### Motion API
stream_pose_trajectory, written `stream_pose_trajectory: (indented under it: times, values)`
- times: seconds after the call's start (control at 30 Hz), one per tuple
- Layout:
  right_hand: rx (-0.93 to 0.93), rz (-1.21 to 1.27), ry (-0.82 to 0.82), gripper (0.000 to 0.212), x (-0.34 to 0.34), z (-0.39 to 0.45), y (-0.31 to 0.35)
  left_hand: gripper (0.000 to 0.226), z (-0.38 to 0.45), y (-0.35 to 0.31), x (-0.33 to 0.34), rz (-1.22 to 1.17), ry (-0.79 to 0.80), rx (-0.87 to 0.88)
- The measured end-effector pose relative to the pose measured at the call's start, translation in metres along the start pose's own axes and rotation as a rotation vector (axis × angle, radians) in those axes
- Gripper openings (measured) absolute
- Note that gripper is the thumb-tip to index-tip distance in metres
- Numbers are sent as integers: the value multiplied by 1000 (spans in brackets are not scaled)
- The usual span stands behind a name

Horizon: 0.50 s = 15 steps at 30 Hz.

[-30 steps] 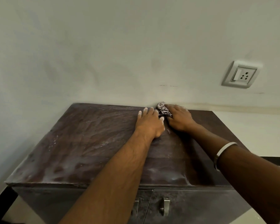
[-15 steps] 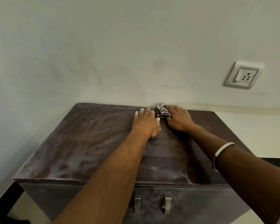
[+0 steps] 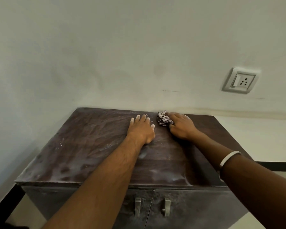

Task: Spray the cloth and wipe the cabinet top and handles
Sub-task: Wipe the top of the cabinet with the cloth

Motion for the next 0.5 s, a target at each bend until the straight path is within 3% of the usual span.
stream_pose_trajectory:
  times: [0.23,0.5]
  values:
    - [-160,38,-62,60,1,-37,17,58,-4,8,-1,24,-9,5]
    - [-19,-10,5,61,-6,-32,8,59,-6,22,-5,27,-12,-8]
Point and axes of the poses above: each hand's wrist, its own z-axis towards the middle knuckle, its own x-axis out of the palm, y = z × x, the point moved 7 cm from there along z, towards the middle knuckle, and after that the axes turned 11 degrees about -x, right-handed, at the moved point
